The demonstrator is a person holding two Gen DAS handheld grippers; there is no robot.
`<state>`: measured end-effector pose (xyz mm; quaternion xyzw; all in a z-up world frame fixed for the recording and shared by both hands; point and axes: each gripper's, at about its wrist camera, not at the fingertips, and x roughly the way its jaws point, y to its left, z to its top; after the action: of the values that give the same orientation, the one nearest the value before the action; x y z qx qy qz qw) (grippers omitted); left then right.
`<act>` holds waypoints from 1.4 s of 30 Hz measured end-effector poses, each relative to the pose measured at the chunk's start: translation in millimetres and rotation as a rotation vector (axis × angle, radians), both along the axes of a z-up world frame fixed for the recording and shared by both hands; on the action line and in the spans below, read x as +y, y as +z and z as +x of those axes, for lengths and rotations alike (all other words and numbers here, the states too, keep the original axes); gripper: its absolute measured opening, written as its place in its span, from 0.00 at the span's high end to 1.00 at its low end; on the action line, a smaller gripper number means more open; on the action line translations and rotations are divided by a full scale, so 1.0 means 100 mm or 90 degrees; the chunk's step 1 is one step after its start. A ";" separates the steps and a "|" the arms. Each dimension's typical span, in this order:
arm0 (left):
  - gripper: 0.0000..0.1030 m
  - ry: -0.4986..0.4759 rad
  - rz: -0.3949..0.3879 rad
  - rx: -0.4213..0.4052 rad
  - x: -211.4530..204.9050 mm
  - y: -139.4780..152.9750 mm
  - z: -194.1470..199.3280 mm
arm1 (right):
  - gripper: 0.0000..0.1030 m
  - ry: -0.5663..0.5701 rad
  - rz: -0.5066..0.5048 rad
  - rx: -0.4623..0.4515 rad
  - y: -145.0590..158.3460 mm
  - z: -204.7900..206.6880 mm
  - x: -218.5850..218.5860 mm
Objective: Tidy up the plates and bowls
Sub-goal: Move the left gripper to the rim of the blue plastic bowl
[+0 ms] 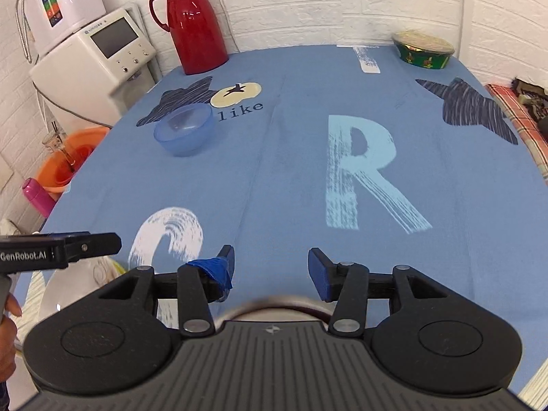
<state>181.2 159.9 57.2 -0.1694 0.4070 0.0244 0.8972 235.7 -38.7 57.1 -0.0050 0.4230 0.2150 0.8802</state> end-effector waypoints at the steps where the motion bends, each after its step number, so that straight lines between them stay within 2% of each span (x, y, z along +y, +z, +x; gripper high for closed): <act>1: 0.40 0.002 0.004 0.000 0.06 0.00 0.03 | 0.69 0.012 0.003 -0.004 0.01 0.04 0.05; 7: 0.40 0.030 0.038 0.004 0.40 -0.06 0.25 | 0.68 0.062 0.043 0.000 0.01 0.40 0.38; 18: 0.39 0.059 0.032 0.054 0.88 -0.36 0.74 | 0.68 0.079 0.042 0.067 -0.25 1.12 0.88; 24: 0.39 0.065 0.037 0.062 1.02 -0.43 1.00 | 0.68 0.090 0.045 0.067 -0.30 1.35 1.09; 31: 0.39 0.075 0.040 0.056 1.12 -0.43 1.25 | 0.67 0.106 0.050 0.040 -0.27 1.55 1.30; 35: 0.39 0.072 0.025 0.053 1.18 -0.43 1.40 | 0.67 0.116 0.049 0.036 -0.29 1.65 1.43; 42: 0.38 0.090 -0.043 0.042 1.40 -0.40 1.88 | 0.67 0.117 -0.001 0.003 -0.33 1.91 1.66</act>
<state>369.6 300.0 17.4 -0.2270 0.4242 0.0794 0.8730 426.3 127.6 24.2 -0.0443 0.4231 0.2946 0.8557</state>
